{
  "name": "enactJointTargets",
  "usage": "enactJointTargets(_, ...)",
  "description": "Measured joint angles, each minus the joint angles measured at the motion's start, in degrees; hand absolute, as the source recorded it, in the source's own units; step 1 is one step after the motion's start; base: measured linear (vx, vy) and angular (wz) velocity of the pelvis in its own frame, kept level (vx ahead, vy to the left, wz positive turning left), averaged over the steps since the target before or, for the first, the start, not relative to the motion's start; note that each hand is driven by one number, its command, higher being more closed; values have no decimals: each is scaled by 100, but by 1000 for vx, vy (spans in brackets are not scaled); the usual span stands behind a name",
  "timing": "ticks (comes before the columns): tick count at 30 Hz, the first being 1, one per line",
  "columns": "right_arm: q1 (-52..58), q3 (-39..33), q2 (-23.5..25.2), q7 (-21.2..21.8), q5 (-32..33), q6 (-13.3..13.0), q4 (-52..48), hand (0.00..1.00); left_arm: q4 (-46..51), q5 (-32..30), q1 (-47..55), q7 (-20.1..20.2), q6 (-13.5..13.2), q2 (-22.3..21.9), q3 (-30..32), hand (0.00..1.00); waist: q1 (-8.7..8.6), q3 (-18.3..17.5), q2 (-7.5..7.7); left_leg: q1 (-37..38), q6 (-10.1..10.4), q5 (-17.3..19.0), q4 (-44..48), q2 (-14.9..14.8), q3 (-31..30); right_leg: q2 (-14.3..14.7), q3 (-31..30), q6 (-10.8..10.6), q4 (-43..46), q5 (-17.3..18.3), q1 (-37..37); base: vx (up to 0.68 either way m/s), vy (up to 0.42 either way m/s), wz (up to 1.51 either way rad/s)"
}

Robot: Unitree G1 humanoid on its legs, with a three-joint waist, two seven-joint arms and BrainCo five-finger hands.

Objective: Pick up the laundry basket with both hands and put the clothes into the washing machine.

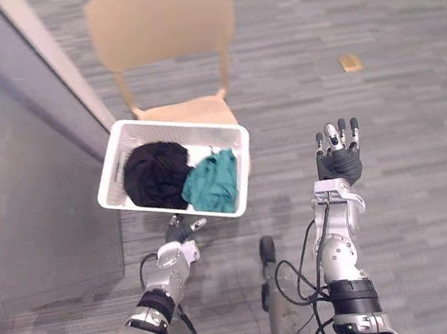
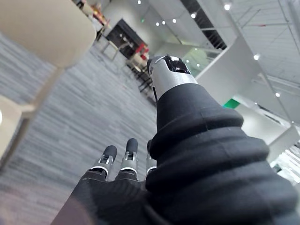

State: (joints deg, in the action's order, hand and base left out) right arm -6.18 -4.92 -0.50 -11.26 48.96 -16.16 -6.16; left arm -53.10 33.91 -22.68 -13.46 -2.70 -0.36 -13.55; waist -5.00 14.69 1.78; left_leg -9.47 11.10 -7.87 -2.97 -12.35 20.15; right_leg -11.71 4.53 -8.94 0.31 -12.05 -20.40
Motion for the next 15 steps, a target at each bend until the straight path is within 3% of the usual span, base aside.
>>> enactJointTargets(9, 257, 16, -23, 3, -220, 5, -223, 0, 53, 199, -1289, -252, -173, -61, 211, 0, -297, 468, 63, 8, 48, 298, 410, -180, 432, 212, -446, 39, 109, -63, -243, 6, -12, -31)
enactJointTargets(15, 269, 18, 13, 0, -233, 5, -222, 0, 85, 204, -1427, -260, -311, -57, 221, 0, -299, 540, 63, 48, 30, 587, 744, -214, 547, 211, -593, -21, 106, -12, -145, 9, 27, -10)
